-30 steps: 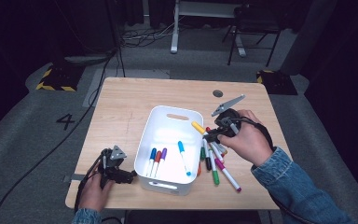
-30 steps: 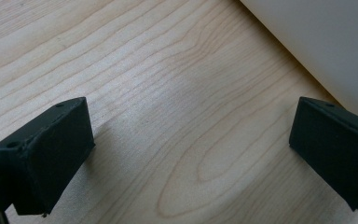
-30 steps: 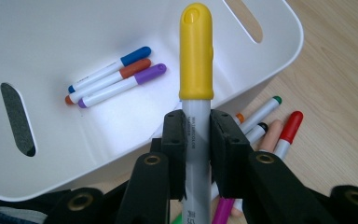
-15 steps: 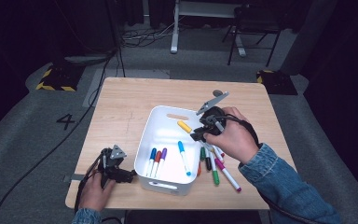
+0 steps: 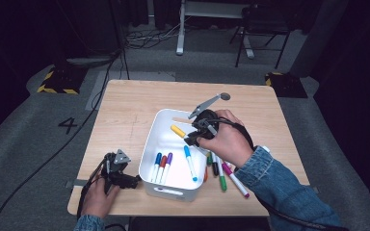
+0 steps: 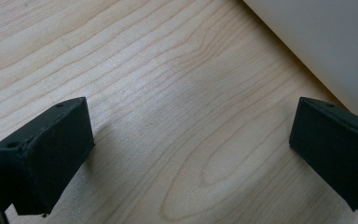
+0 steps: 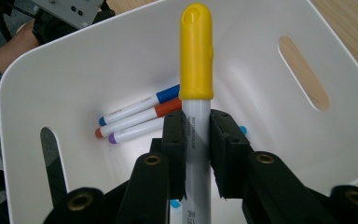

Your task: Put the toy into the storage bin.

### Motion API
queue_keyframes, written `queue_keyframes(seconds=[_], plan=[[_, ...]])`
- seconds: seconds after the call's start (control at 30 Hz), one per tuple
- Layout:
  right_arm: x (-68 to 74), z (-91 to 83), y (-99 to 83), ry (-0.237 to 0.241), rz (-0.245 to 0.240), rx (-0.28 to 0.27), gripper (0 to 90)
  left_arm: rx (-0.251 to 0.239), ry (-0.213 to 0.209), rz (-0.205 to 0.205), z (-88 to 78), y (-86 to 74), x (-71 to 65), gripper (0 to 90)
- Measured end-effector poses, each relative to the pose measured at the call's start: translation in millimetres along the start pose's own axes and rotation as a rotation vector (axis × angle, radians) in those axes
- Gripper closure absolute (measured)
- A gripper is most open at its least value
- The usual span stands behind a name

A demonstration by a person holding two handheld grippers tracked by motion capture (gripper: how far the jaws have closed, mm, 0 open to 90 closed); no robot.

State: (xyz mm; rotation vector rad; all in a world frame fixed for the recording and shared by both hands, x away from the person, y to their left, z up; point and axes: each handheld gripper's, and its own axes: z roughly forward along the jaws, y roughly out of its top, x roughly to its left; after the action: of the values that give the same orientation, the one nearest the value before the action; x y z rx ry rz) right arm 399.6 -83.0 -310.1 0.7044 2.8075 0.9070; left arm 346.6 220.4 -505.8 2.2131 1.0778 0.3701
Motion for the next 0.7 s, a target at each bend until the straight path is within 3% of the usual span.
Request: queue_keyframes(seconds=[0.33,0.43,0.7], plan=[[2.0,15.8,-0.8,0.006,-0.021,0.018,77.1,-0.001,0.0,-0.001,0.1,0.0,-0.1,0.0],[3.8,17.0,-1.6,0.001,-0.006,0.034,77.1,-0.001,0.001,-0.001,0.1,0.0,-0.1,0.0],[8.0,33.7,-6.8,0.005,-0.044,0.069,77.1,-0.001,0.0,-0.001,0.1,0.0,-0.1,0.0]])
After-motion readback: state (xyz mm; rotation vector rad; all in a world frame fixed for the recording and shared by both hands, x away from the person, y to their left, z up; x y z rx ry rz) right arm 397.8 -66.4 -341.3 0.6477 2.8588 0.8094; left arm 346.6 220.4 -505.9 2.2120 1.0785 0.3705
